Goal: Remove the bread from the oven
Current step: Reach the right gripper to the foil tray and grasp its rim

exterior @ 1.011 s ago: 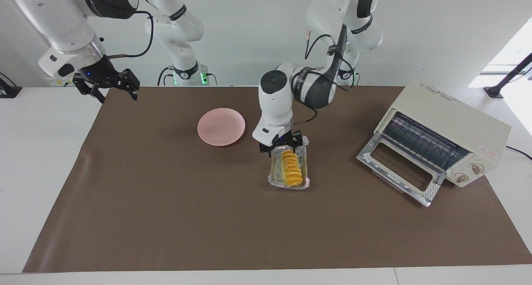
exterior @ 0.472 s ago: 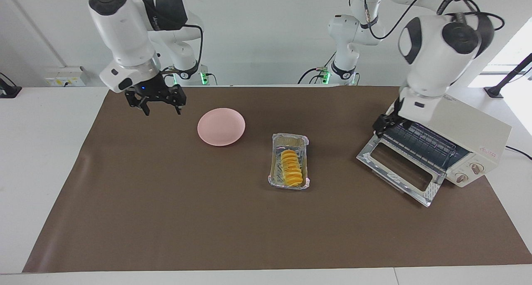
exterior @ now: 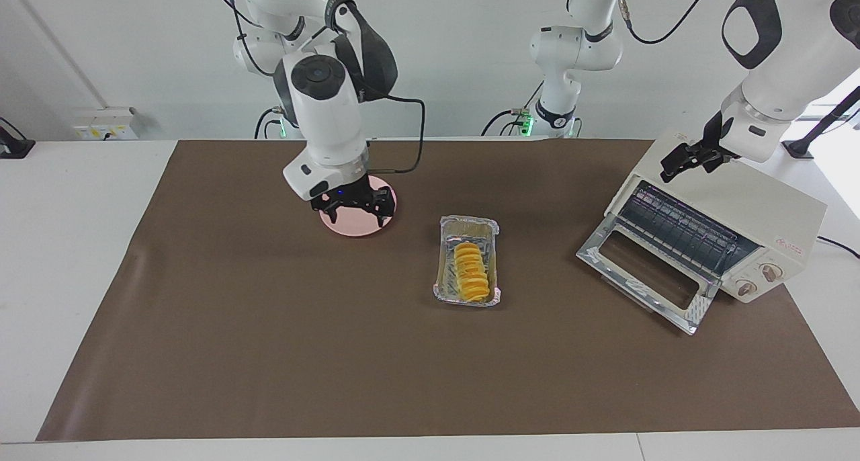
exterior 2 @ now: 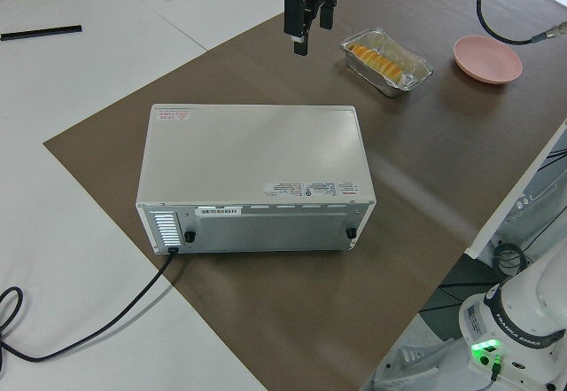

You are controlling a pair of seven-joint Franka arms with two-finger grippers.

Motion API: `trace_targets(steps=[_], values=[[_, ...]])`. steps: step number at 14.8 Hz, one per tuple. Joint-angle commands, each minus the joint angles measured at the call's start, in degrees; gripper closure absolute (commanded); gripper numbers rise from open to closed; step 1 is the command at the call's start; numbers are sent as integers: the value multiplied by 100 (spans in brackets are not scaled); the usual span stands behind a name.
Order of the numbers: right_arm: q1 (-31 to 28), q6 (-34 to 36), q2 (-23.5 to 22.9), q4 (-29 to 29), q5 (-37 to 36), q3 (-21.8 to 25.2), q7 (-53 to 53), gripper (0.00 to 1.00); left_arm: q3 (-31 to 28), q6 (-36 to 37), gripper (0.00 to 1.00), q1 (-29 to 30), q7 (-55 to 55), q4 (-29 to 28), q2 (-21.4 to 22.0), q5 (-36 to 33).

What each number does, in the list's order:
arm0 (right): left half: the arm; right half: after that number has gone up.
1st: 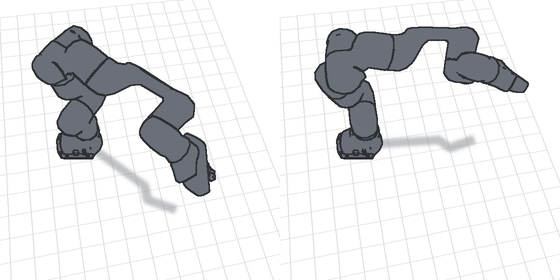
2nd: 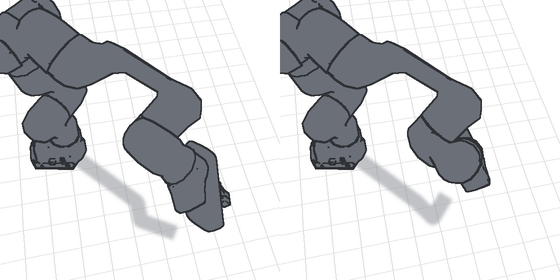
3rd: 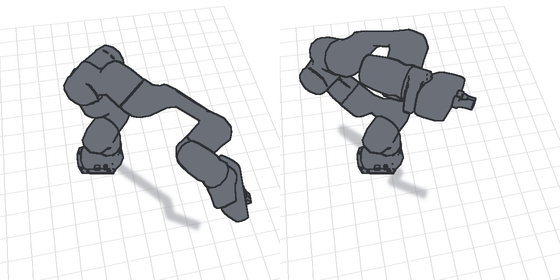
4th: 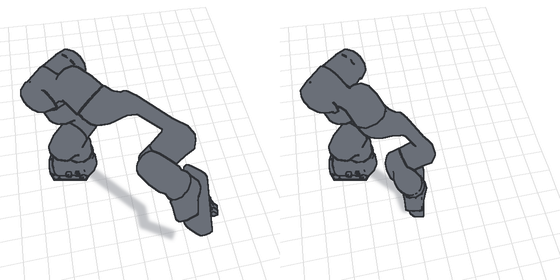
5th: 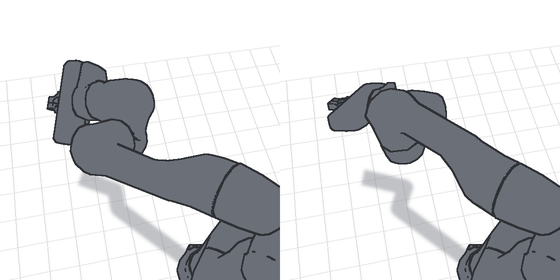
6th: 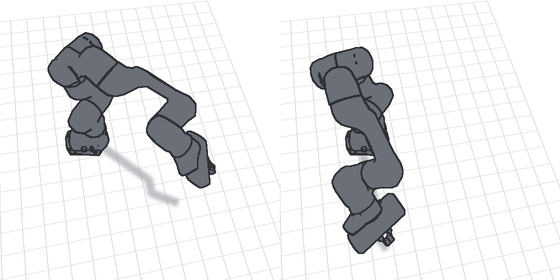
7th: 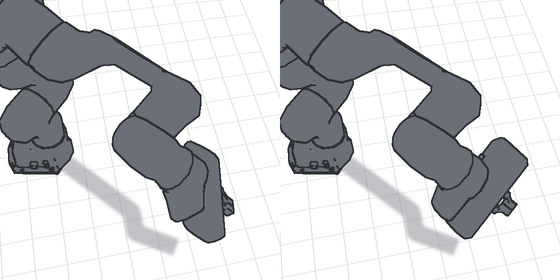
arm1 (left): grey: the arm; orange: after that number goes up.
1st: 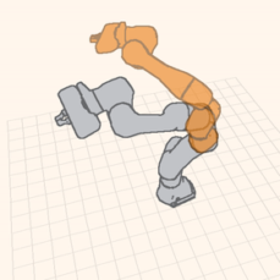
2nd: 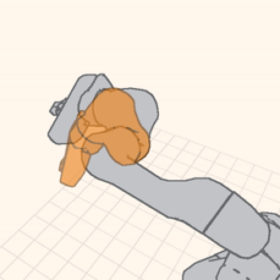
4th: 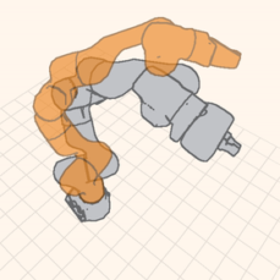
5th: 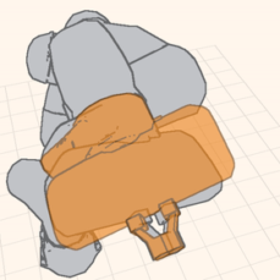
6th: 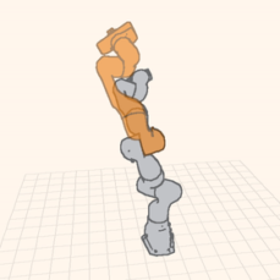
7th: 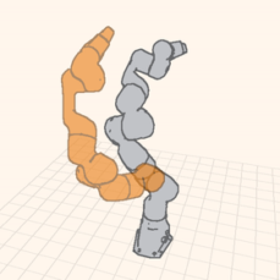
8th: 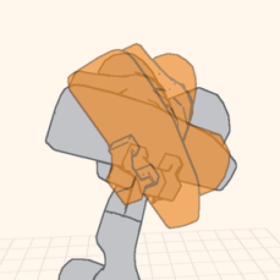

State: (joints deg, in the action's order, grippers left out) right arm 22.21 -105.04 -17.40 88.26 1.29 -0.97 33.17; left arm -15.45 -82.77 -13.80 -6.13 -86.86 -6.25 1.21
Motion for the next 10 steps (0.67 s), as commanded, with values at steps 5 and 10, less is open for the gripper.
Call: trace_targets(steps=[5, 10], values=[[784, -368, -2117, -1848, 55, 79, 1489, 0, 376, 340, 0, 290, 112, -296, 317, 20], [1048, -807, -2312, -1629, -225, 70, 1728, 0, 867, 315, 0, 834, 252, -630, 643, 20]])
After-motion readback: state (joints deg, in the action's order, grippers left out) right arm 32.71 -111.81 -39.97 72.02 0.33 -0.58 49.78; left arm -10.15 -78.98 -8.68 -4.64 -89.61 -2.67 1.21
